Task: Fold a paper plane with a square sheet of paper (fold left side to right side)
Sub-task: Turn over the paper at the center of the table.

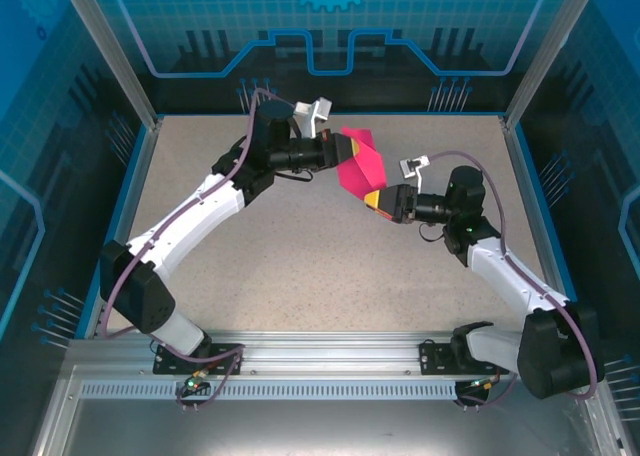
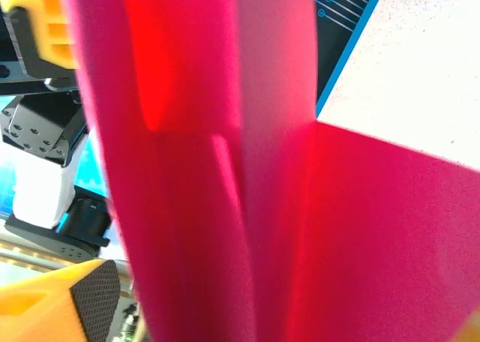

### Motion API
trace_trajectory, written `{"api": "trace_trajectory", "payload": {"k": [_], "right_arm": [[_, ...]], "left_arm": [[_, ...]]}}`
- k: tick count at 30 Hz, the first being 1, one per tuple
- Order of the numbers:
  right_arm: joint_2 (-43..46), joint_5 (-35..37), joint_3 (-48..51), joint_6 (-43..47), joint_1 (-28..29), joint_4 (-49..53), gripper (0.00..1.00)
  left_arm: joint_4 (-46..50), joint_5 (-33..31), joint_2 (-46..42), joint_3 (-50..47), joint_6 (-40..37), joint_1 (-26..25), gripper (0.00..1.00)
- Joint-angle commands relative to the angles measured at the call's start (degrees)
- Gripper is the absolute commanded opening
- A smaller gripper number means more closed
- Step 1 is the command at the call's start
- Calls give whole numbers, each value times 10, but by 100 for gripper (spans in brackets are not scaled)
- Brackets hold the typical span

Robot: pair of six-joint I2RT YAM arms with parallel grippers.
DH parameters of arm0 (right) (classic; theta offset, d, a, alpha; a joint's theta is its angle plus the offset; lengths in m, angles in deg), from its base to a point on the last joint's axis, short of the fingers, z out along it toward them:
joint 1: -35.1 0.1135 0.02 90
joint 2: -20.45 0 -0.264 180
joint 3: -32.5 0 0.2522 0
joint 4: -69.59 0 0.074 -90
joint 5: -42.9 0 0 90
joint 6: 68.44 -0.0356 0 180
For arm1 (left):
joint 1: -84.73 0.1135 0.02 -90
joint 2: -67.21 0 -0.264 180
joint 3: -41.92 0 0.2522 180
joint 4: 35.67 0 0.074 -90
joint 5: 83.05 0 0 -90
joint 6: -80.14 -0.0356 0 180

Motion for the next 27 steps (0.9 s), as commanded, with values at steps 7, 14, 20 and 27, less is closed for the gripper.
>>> {"api": "trace_trajectory", "payload": {"k": [7,14,20,27], "right_arm": [[20,21,-20,16,6,44,53],[27,37,-23,59,6,109,29],[36,72,-51,158,7,251,17],[33,290,-158,387,60,559,13]], "left_arm": [[-30,17,-21,-46,13,-1,13],[-1,6,-21,-56,-11,-1,20],[77,-61,-44,-63,-65,4,39],[198,-273,-131,-105,-131,7,55]]}}
